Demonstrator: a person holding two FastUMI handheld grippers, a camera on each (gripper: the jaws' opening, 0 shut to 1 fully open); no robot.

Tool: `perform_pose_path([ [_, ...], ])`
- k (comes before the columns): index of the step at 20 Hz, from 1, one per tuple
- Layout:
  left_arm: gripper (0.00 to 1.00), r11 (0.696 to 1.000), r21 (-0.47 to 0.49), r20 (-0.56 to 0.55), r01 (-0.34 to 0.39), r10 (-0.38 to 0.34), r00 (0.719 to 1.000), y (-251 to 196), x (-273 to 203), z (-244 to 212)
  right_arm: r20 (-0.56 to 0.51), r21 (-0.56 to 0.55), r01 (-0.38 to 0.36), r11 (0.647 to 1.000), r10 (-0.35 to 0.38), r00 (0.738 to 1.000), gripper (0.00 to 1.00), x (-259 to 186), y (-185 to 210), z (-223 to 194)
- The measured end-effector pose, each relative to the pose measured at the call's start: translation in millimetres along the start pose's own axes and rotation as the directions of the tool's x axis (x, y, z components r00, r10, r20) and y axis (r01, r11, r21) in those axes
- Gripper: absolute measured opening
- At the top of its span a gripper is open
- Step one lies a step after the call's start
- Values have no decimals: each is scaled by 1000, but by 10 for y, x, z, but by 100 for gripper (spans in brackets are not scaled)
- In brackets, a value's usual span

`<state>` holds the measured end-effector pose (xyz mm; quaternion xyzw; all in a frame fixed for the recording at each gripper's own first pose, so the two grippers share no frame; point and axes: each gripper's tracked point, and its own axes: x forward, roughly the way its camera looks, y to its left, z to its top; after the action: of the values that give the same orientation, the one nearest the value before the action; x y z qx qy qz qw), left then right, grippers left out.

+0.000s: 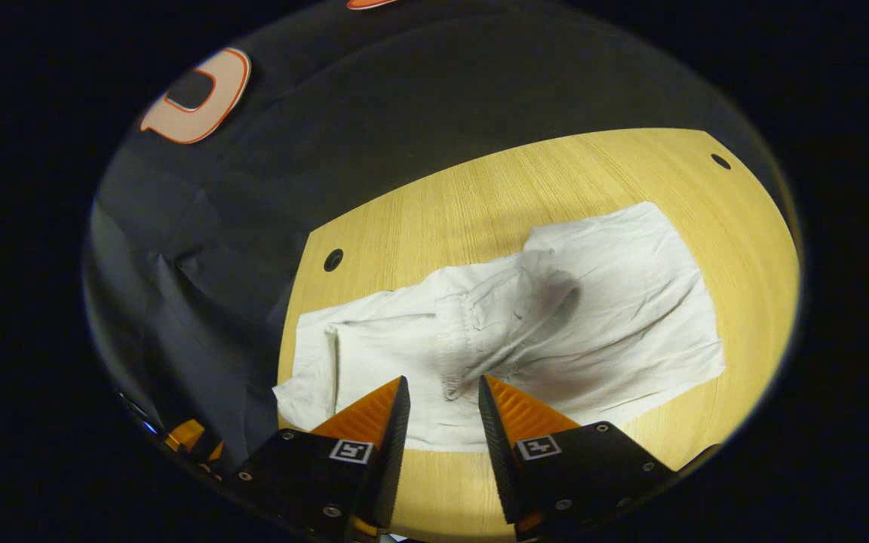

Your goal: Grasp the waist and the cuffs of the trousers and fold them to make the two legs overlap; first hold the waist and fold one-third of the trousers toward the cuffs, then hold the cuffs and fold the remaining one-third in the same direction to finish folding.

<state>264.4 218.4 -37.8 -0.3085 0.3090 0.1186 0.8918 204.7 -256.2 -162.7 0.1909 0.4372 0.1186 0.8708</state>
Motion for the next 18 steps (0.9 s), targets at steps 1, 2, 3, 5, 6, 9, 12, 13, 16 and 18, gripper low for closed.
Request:
perform_pose_path([
  [1, 100, 1000, -4, -8, -2, 2, 1000, -2, 3, -24, -3, -1, -4, 1000, 4, 1000, 58, -11, -4, -8],
  [2, 99, 1000, -11, -18, 2, -2, 1000, -29, -5, -38, -7, -6, -2, 1000, 2, 1000, 67, -25, -11, -31],
  [3, 99, 1000, -19, -29, 4, -4, 1000, -49, -10, -58, -7, -9, 0, 1000, 0, 1000, 73, -50, -31, -47],
  [5, 96, 1000, -25, -47, -3, 1, 999, -64, -21, -88, -9, -1, -11, 1000, 11, 1000, 88, -97, -56, -67],
  [6, 99, 1000, -29, -56, -4, 2, 998, -76, -17, -105, -8, 8, -14, 1000, 14, 1000, 93, -111, -79, -76],
  [9, 99, 996, -85, -92, 6, -14, 996, -138, 48, -223, -6, 23, -13, 1000, 13, 1000, 98, -170, -182, -68],
  [12, 99, 994, -113, -125, 9, -23, 992, -140, 256, -437, 1, 47, -24, 999, 24, 1000, 99, -294, -258, -37],
  [13, 99, 990, -137, -137, 16, -35, 990, -165, 292, -484, 5, 54, -29, 998, 29, 1000, 99, -336, -299, -15],
  [16, 99, 974, -224, -170, 14, -54, 984, -186, 400, -646, 16, 54, -25, 998, 24, 1000, 99, -445, -453, 15],
  [18, 99, 962, -274, -184, 11, -63, 981, -178, 502, -713, 22, 58, -9, 998, 7, 1000, 99, -499, -621, 35],
])
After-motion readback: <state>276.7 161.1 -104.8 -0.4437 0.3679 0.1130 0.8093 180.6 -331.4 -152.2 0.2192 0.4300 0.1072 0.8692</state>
